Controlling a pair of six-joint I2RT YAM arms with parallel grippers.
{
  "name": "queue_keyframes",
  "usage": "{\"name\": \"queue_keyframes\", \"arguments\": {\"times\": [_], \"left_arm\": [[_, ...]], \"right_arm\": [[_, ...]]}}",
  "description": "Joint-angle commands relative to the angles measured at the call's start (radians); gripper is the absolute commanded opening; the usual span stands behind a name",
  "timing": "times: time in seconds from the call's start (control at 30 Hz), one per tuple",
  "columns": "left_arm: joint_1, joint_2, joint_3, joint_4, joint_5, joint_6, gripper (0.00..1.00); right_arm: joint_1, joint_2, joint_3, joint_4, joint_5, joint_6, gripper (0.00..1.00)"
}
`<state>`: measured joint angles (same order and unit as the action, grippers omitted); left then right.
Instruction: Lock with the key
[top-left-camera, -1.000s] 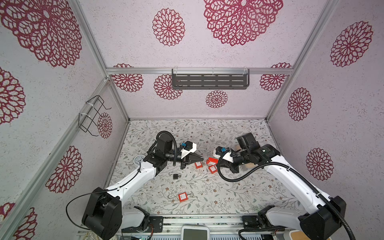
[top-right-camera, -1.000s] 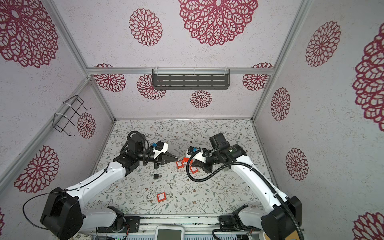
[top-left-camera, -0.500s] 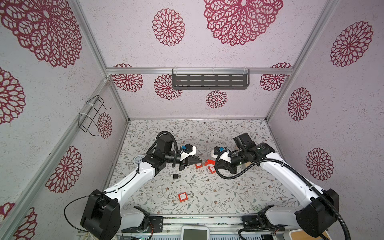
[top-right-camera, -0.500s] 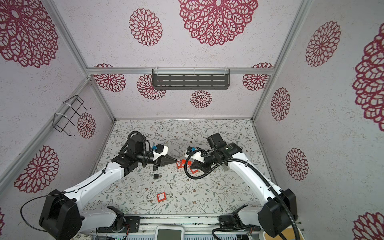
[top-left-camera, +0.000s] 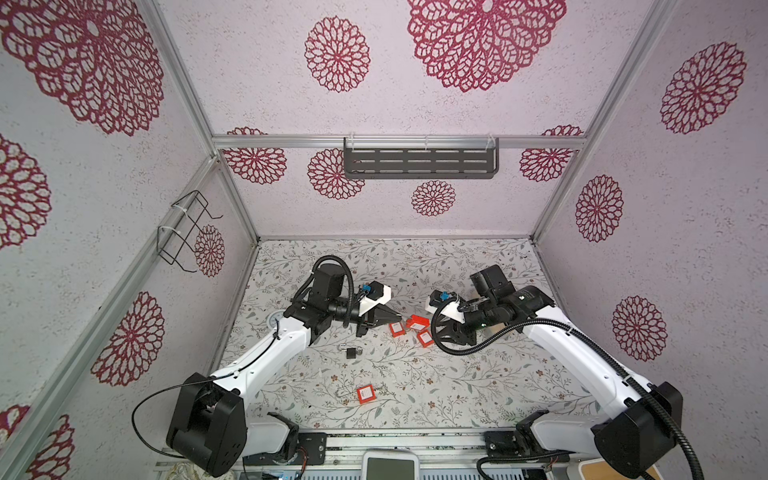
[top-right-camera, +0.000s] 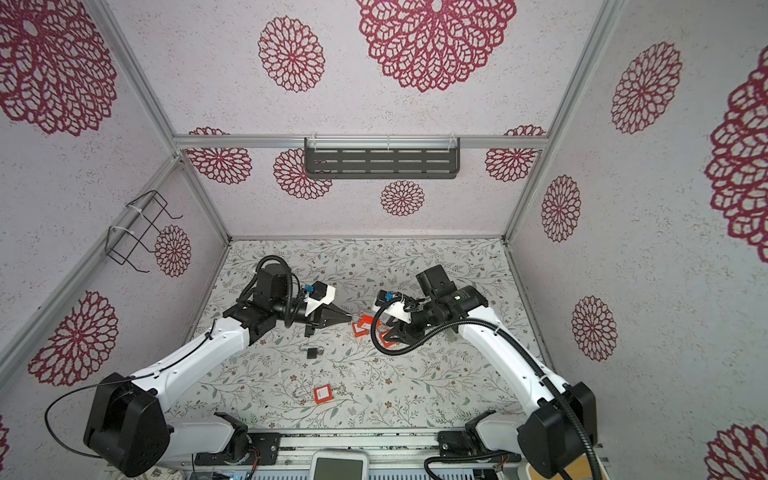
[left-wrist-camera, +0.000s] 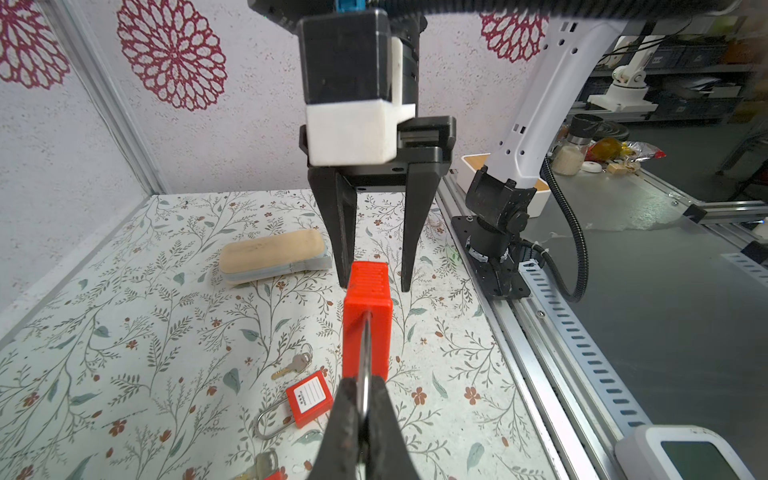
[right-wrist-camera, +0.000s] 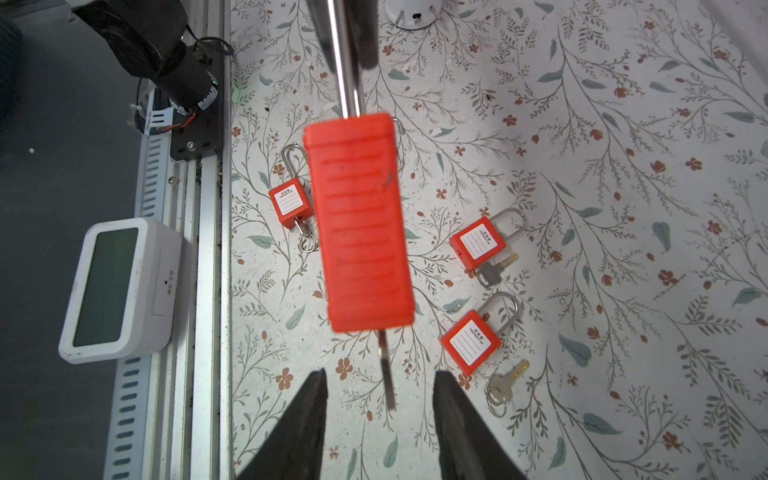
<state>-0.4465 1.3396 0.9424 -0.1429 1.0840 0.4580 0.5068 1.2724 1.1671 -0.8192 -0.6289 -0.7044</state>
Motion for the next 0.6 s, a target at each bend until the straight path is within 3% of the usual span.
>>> {"name": "queue_keyframes", "arguments": {"times": [0.0,0.23,0.43,0.57], "left_arm": [[0.004,0.01,0.033,-0.003,0.042,0.01,0.0],[-0.016,0.021,0.05,-0.039,0.042,0.039,0.0],[-0.032,0.027,0.07,-0.081,0.032,0.068,0.0],[-0.035,0.025,0.073,-0.08,0.033,0.067,0.0]], "right_arm": [[-0.004,-0.062,-0.009,-0.005,0.004,0.017,0.51],[-0.004,-0.125,-0.06,0.061,0.007,0.036,0.54],[-0.002,-0.086,-0.021,0.052,-0.028,0.037,0.38],[-0.002,-0.069,-0.014,0.041,-0.038,0.037,0.34]]}}
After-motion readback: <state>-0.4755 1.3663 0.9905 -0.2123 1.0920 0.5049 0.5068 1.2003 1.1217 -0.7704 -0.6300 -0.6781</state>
